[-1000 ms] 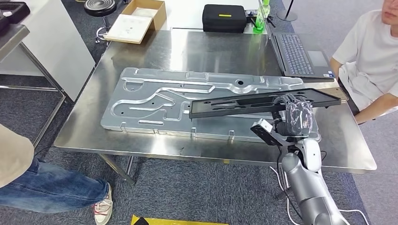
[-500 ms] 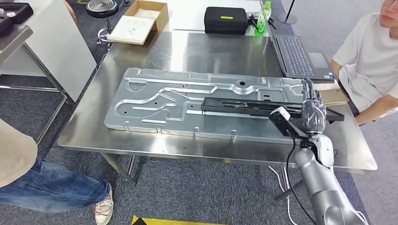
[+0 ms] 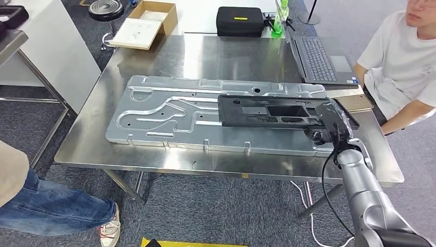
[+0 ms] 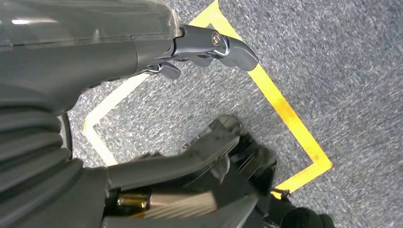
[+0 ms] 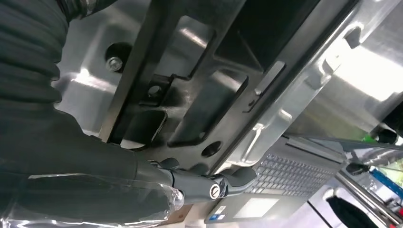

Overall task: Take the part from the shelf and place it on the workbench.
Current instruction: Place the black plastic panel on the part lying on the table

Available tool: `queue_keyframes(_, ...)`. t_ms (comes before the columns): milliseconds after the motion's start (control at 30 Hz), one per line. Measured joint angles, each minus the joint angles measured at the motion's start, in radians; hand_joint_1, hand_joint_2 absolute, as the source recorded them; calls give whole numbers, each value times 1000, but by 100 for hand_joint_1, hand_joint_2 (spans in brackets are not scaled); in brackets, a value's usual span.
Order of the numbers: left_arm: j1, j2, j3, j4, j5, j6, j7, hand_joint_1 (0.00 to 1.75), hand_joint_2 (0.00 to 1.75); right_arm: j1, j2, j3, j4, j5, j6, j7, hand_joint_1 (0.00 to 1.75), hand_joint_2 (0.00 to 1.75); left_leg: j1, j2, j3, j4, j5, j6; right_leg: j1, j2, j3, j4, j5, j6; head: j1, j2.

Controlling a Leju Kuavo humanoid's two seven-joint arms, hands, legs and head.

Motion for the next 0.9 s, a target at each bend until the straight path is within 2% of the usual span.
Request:
queue_keyframes(67, 0, 1, 3, 0, -6, 0, -1, 0, 0, -12, -5, -8, 25, -41, 38, -38, 0, 0, -2, 0, 3, -13, 1, 5, 0, 0, -1, -3, 3, 11, 0, 0)
queue_keyframes(133, 1, 0, 6, 0, -14, 0, -2, 0, 0, -11, -5, -13, 28, -73, 42, -111, 0, 0, 1, 1, 9, -27, 10, 15, -3, -1, -5, 7, -6, 20, 0, 0)
queue_keyframes(167, 1, 0, 7, 0, -16, 0, -3, 0, 0, -7, -4, -14, 21, -80, 26, -148, 0, 0, 3, 2, 12, -35, 15, 21, -3, -2, -17, 37, -27, 23, 0, 0)
queue_keyframes(267, 1, -1, 9, 0, -22, 0, -4, 0, 0, 11, 2, -14, -7, -83, -17, -202, 0, 0, 3, 2, 15, -40, 18, 30, -6, -4, -96, 206, -111, 30, 0, 0)
queue_keyframes(300, 2, -1, 10, 0, -24, 0, -4, 0, 0, 20, 5, -14, -15, -88, -21, -208, 0, 0, 3, 2, 15, -39, 17, 29, -8, -4, -114, 243, -119, 32, 1, 0)
queue_keyframes(333, 3, -1, 11, 0, -27, 0, -4, 0, 0, 31, 8, -14, -26, -95, -20, -214, 0, 0, 3, 1, 15, -38, 16, 28, -10, -4, -117, 248, -110, 34, 0, 0)
queue_keyframes(367, 4, -1, 12, 0, -29, 0, -4, 0, 0, 41, 12, -14, -42, -104, -17, -221, 0, 0, 4, 1, 14, -34, 13, 26, -13, -5, -101, 214, -83, 36, 0, 0)
queue_keyframes(400, 5, -2, 13, 0, -31, 0, -4, 0, 0, 51, 17, -14, -65, -112, -10, -227, 0, 0, 4, 0, 14, -30, 10, 22, -17, -7, -71, 153, -48, 38, 0, 0)
queue_keyframes(433, 5, -2, 14, 0, -32, 0, -4, 0, 0, 59, 23, -12, -90, -120, 1, -235, 0, 0, 3, 0, 13, -24, 5, 17, -18, -9, -41, 93, -26, 39, 0, 0)
queue_keyframes(467, 5, -2, 15, 0, -35, 0, -4, 0, 0, 67, 29, -11, -118, -129, 15, -243, 0, 0, 2, 0, 11, -17, 0, 11, -18, -9, -17, 45, -10, 36, 0, 0)
queue_keyframes(500, 5, -2, 16, 0, -37, 0, -4, 0, 0, 79, 36, -7, -149, -138, 28, -254, 0, 0, 0, 0, 9, -13, -2, 6, -16, -10, -5, 20, -8, 32, 0, 0)
queue_keyframes(600, 6, -2, 21, 0, -47, -1, -6, 0, 0, 123, 50, 11, -243, -150, 41, -283, 0, 0, 0, 1, 9, -14, -4, -5, -10, -8, -4, 12, -13, 16, 0, 0)
queue_keyframes(667, 8, -2, 24, 0, -51, -1, -6, 0, 0, 147, 61, 36, -316, -142, 29, -291, 0, 0, 3, 0, 5, -2, -16, -14, -10, -8, -2, 9, -11, 4, -1, 0)
queue_keyframes(733, 8, -2, 26, 0, -56, 0, -6, 0, 0, 166, 73, 71, -393, -129, 11, -294, 0, 0, 4, 0, -27, 70, -61, -21, -11, -7, 0, 7, -10, -8, -1, 0)
queue_keyframes(800, 8, -3, 30, 0, -61, 0, -6, 0, 0, 185, 82, 102, -456, -99, -25, -304, 0, 0, 5, 0, -89, 198, -119, -23, -6, -7, 1, 7, -11, -14, -1, 0)
queue_keyframes(833, 9, -4, 31, 0, -64, 0, -6, 0, 0, 199, 86, 115, -486, -74, -55, -313, 0, 0, 4, 0, -115, 247, -132, -22, -2, -9, 1, 7, -12, -16, -1, 0)
queue_keyframes(867, 10, -4, 32, 0, -67, 0, -5, 0, 0, 213, 91, 129, -519, -41, -92, -322, 0, 0, 4, 0, -126, 264, -128, -19, 1, -12, 1, 8, -13, -18, -1, 0)
queue_keyframes(900, 11, -5, 33, 0, -69, 0, -5, 0, 0, 227, 96, 143, -552, -5, -132, -329, 0, 0, 3, 0, -118, 244, -107, -14, 3, -15, 2, 8, -14, -19, -1, 0)
